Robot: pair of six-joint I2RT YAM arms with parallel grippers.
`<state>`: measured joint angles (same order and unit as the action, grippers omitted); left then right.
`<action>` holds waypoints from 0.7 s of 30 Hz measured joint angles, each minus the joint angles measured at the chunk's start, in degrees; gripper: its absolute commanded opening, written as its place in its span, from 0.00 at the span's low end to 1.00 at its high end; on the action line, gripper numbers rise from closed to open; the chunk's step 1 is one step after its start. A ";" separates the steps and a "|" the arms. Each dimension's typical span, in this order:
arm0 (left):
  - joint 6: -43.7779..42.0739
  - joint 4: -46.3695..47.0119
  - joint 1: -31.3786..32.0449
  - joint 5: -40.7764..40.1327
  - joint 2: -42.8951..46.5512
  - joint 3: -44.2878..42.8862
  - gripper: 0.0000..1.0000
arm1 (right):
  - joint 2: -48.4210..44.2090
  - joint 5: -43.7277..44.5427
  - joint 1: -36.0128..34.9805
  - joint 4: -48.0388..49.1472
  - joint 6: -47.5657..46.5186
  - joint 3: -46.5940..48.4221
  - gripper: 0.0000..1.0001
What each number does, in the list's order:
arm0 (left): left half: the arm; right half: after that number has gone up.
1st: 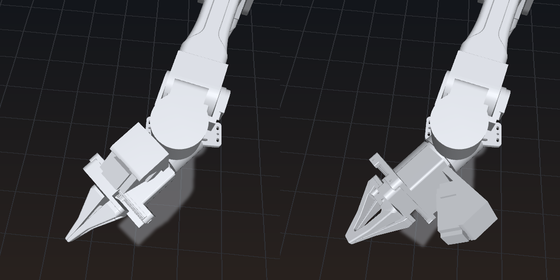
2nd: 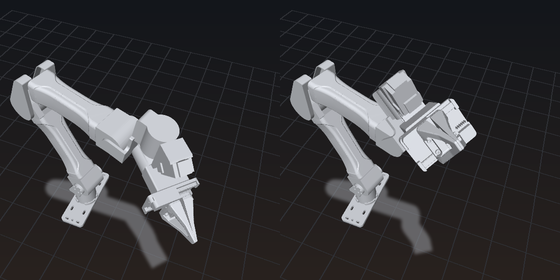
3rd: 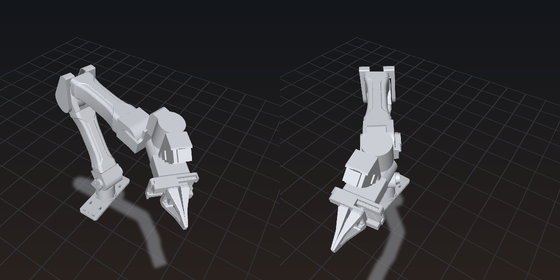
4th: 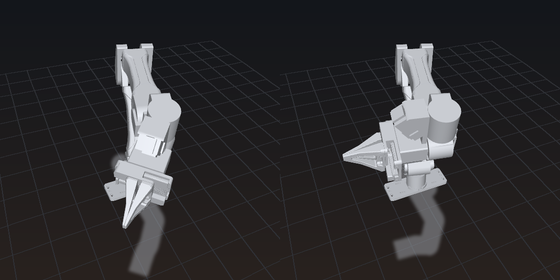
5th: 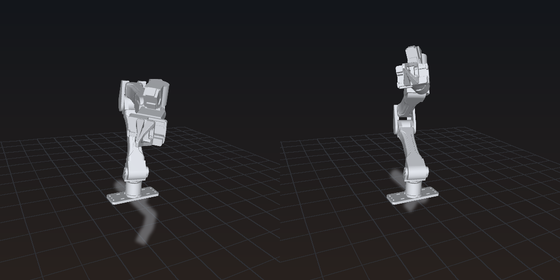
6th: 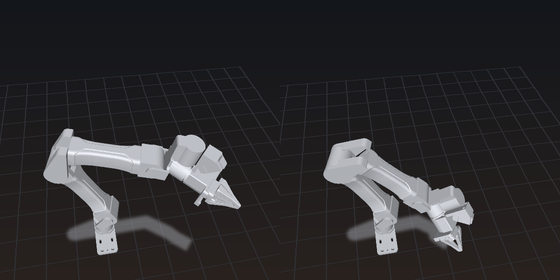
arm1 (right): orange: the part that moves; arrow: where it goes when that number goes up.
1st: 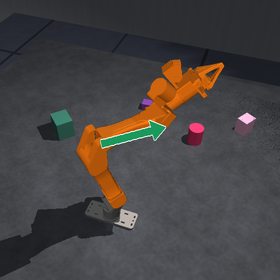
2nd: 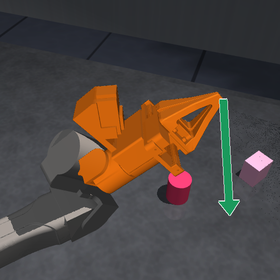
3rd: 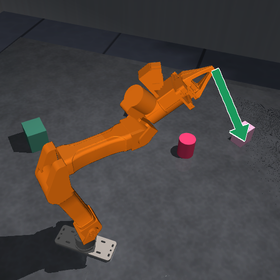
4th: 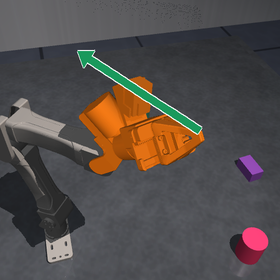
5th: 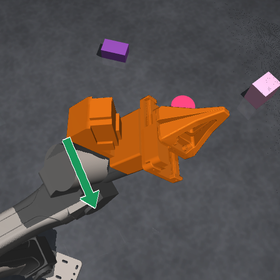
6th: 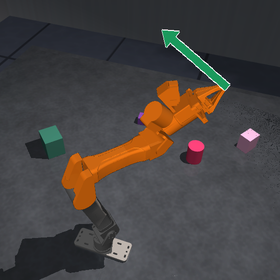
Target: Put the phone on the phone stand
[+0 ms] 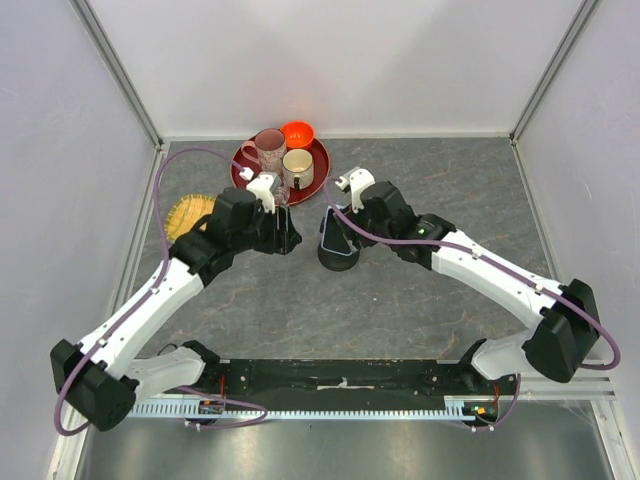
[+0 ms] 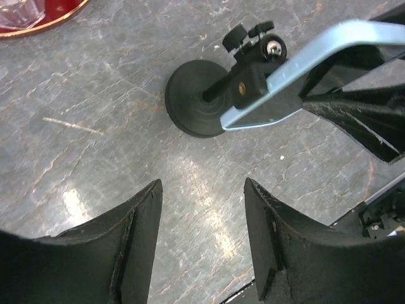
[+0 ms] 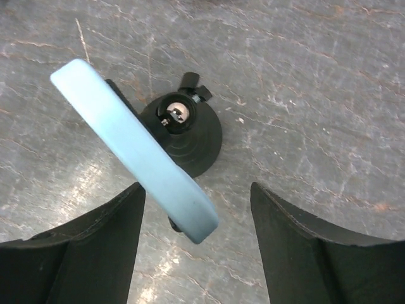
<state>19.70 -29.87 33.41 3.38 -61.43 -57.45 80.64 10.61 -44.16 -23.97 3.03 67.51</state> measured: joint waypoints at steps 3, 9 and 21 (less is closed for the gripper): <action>-1.31 2.14 -3.10 5.03 -3.56 -1.49 0.61 | -1.49 0.17 1.14 -1.11 -0.61 -0.87 0.76; -3.41 6.27 -4.72 12.59 -8.28 -4.26 0.61 | -4.15 0.17 2.36 -1.40 -1.62 -2.91 0.82; -3.45 13.35 -4.72 22.97 -5.51 0.20 0.60 | -12.22 -0.20 3.15 3.48 8.85 -6.27 0.98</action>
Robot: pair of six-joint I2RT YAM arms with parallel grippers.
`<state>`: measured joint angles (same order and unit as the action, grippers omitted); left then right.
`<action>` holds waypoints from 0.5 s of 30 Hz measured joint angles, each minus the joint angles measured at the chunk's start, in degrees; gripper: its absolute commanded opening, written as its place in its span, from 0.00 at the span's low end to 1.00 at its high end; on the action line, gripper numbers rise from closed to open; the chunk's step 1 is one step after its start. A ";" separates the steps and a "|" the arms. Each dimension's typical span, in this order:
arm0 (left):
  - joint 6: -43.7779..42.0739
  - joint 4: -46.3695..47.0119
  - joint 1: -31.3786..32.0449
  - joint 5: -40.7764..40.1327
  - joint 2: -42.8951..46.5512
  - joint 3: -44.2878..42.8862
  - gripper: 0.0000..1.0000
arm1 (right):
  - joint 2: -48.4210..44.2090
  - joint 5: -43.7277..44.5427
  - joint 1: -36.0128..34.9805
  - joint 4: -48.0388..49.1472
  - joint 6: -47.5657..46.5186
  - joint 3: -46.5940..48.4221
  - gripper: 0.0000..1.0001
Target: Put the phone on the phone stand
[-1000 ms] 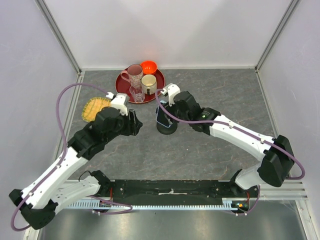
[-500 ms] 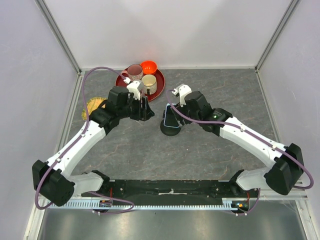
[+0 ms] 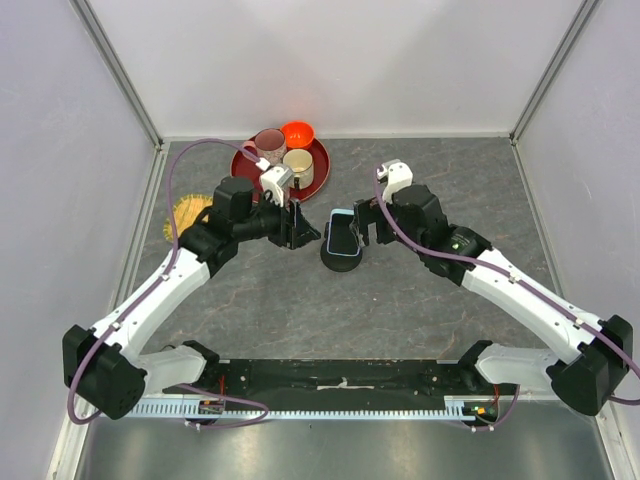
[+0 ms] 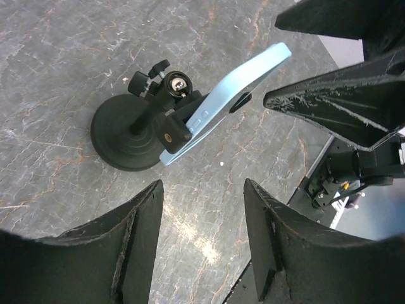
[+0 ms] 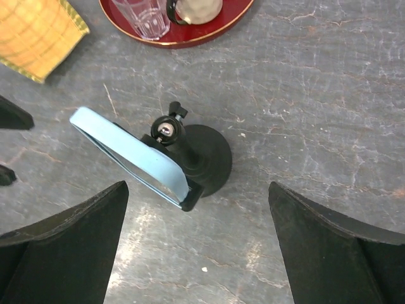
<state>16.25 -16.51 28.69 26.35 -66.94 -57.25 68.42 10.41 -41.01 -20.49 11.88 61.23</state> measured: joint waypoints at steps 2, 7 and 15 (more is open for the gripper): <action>-0.85 -0.13 0.00 1.55 -0.22 0.00 0.61 | -0.24 0.02 0.00 0.68 1.90 0.02 0.98; -4.48 0.15 0.04 3.74 -2.78 0.00 0.60 | 0.11 0.04 0.00 1.31 7.76 0.02 0.98; -12.59 6.91 0.04 4.92 -9.25 4.76 0.59 | -0.57 -5.84 1.01 2.95 3.61 -1.38 0.93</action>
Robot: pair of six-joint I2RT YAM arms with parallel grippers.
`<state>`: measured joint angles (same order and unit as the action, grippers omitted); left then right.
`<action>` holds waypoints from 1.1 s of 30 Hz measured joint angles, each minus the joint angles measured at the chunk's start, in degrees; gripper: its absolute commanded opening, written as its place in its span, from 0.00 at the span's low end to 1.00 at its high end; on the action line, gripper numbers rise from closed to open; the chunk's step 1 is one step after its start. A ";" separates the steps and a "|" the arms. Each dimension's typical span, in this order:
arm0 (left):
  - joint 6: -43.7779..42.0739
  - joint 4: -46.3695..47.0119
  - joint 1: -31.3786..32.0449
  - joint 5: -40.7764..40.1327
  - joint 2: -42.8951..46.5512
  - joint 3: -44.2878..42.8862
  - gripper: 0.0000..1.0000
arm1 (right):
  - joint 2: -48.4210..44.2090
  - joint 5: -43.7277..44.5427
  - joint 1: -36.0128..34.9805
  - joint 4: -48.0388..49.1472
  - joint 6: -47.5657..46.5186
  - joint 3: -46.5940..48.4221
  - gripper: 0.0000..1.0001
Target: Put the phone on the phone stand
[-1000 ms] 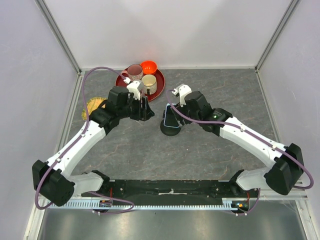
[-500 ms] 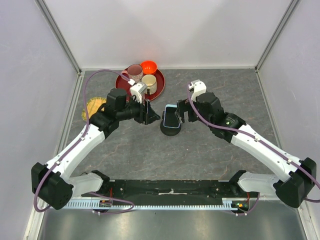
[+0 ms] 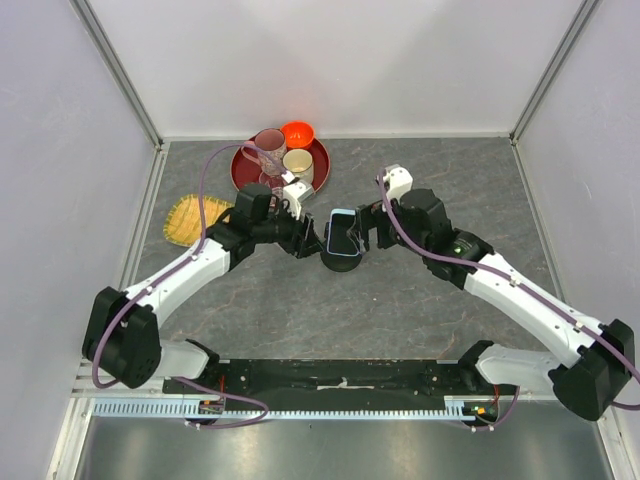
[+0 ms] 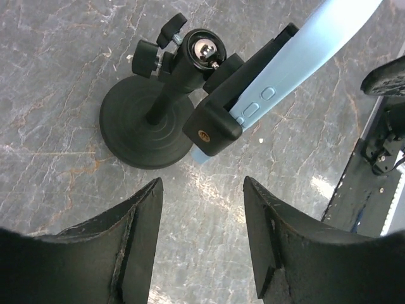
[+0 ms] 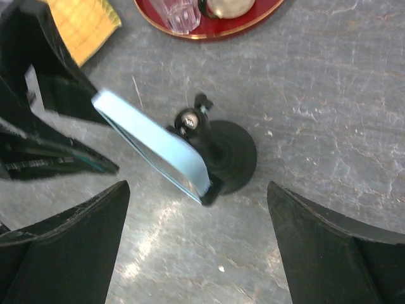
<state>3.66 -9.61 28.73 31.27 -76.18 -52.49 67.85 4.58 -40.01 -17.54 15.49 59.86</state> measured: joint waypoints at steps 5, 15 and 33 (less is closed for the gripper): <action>-4.28 3.61 0.00 4.24 -2.27 0.00 0.57 | -4.94 -7.76 3.19 6.36 -6.14 -10.95 0.87; -10.25 7.91 -0.26 10.99 -7.26 -1.88 0.41 | -5.31 -24.96 8.20 28.76 -10.62 -26.62 0.75; -11.02 10.97 -1.68 14.95 -8.66 -1.88 0.50 | 2.73 -39.23 13.90 42.18 -10.82 -26.58 0.59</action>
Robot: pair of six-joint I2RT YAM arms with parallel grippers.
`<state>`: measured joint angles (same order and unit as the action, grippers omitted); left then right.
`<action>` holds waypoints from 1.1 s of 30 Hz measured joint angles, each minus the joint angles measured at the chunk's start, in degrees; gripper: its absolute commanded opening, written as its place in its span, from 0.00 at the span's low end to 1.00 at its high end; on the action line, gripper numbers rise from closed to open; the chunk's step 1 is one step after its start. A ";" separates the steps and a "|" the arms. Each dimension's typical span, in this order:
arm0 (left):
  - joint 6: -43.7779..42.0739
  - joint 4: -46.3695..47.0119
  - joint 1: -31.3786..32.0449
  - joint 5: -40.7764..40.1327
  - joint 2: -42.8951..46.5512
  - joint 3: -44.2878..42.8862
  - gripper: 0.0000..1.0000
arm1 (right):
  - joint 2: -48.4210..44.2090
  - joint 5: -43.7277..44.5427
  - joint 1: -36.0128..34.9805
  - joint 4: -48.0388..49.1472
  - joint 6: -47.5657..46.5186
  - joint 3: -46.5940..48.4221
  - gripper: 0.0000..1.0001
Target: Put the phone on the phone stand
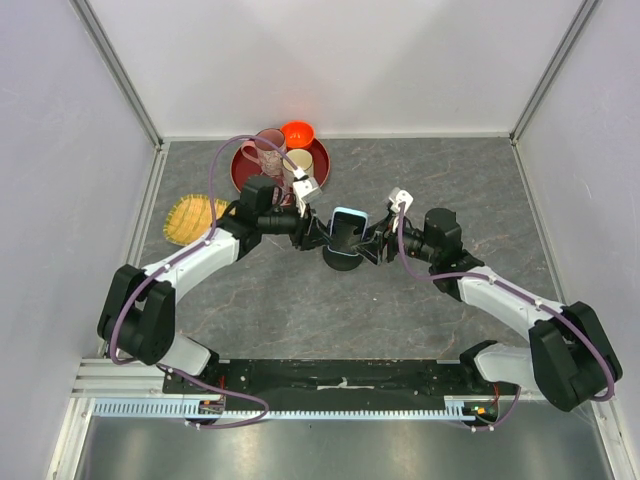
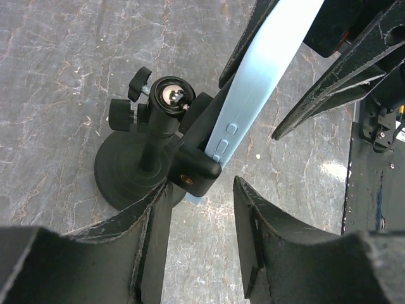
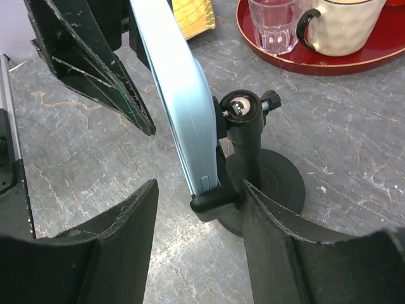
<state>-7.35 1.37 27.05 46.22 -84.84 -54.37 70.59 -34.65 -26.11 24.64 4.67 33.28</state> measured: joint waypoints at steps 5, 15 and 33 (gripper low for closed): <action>0.07 0.09 -2.14 1.36 -0.50 -1.09 0.51 | 2.03 -1.68 0.13 1.51 0.00 1.16 0.56; 0.04 0.52 -3.93 8.66 -4.55 -5.44 0.49 | 5.35 -5.22 1.01 2.47 -0.07 2.91 0.50; -1.18 1.81 -4.85 13.70 -6.47 -5.44 0.02 | 9.97 -10.86 2.45 3.21 -0.44 6.32 0.00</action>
<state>-8.54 3.18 22.20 59.92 -91.31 -59.81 80.55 -45.52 -23.66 27.86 4.23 39.59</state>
